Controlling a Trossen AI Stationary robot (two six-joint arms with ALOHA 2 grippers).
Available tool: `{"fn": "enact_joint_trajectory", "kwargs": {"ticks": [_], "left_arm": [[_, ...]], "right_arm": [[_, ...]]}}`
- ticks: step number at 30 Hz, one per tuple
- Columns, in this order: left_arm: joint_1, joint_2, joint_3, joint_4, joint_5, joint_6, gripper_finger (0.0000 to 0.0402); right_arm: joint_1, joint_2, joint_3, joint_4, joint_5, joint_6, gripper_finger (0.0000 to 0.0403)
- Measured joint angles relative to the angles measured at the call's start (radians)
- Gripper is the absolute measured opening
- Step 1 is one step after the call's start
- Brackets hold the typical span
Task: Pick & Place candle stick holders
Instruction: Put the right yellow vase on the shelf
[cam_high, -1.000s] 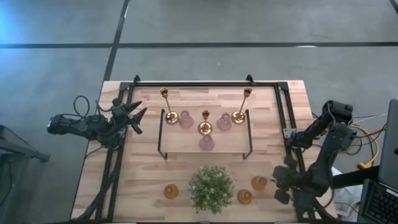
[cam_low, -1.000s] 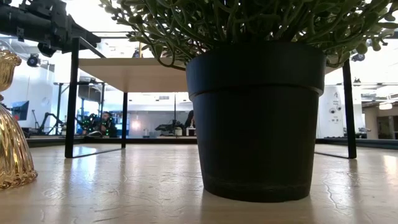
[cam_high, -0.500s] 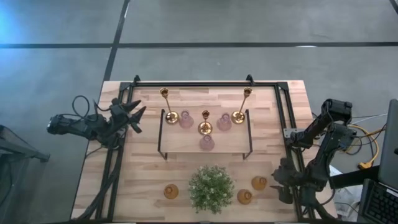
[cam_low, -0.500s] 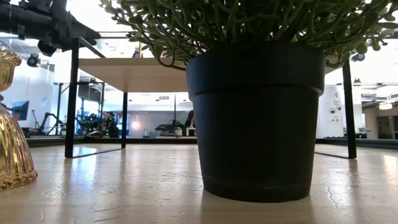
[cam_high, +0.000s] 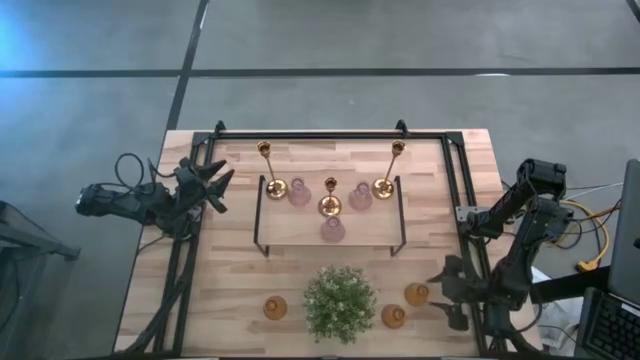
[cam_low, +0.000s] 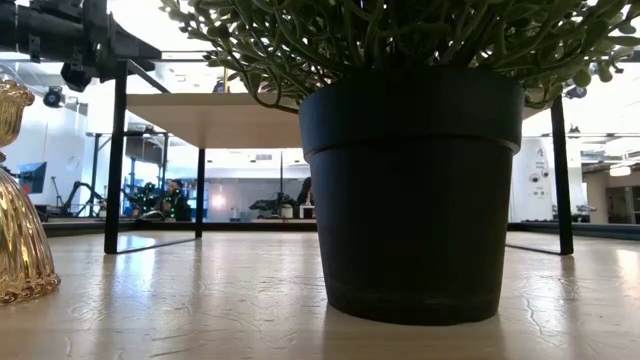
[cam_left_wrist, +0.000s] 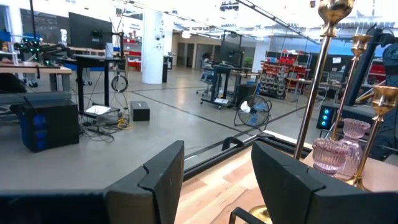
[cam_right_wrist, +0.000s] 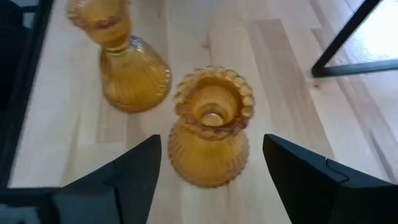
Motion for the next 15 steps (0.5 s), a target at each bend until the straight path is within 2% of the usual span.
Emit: {"fn": "enact_joint_trajectory", "kwargs": {"ticks": [6,15], "left_arm": [[0.000,0.000,0.000,0.000,0.000,0.000,0.0193],[0.000,0.000,0.000,0.000,0.000,-0.001,0.0193]], "right_arm": [[-0.031,0.011,-0.013,0.016,0.006,-0.001,0.0263],[-0.057,0.050,-0.020,0.143,0.028,-0.051,0.0255]]}}
